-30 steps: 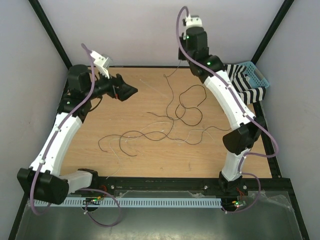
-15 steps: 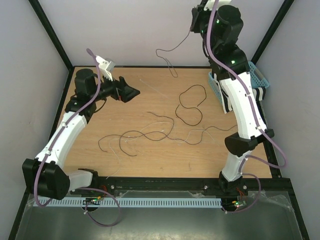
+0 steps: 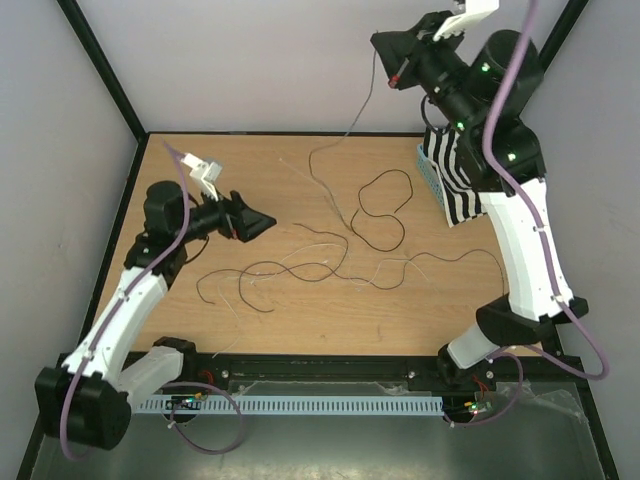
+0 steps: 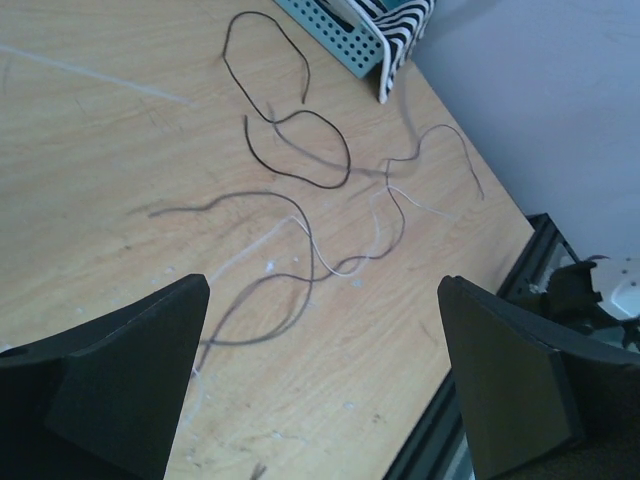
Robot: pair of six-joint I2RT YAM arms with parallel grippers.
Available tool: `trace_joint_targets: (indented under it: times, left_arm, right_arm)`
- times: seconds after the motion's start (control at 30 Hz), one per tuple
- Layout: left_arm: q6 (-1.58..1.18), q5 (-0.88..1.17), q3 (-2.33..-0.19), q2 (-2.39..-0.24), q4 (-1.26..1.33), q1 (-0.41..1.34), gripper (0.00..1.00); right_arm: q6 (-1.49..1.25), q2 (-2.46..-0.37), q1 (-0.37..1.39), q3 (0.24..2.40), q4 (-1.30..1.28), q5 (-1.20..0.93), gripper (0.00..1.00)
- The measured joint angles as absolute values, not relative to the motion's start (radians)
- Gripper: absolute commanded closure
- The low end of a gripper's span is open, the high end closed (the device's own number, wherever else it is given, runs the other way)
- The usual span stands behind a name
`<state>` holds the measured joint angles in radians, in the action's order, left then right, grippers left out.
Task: Zip-tie the wires
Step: Pick up the cable at the center of the board.
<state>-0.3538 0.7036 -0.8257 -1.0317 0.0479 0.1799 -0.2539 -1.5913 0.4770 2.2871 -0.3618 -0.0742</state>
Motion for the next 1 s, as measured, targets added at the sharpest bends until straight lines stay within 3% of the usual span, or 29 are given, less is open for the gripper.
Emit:
trace_joint_targets:
  times: [0.47, 1.0]
  left_arm:
    - [-0.858, 0.636, -0.472, -0.681, -0.028, 0.181, 0.01]
    - [-1.102, 0.401, -0.456, -0.697, -0.03, 0.442, 0.01]
  right_arm:
    - [-0.405, -1.439, 0.477, 2.244, -0.36, -0.3, 1.0]
    - [-0.453, -1.437, 0.477, 2.195, -0.36, -0.378, 1.0]
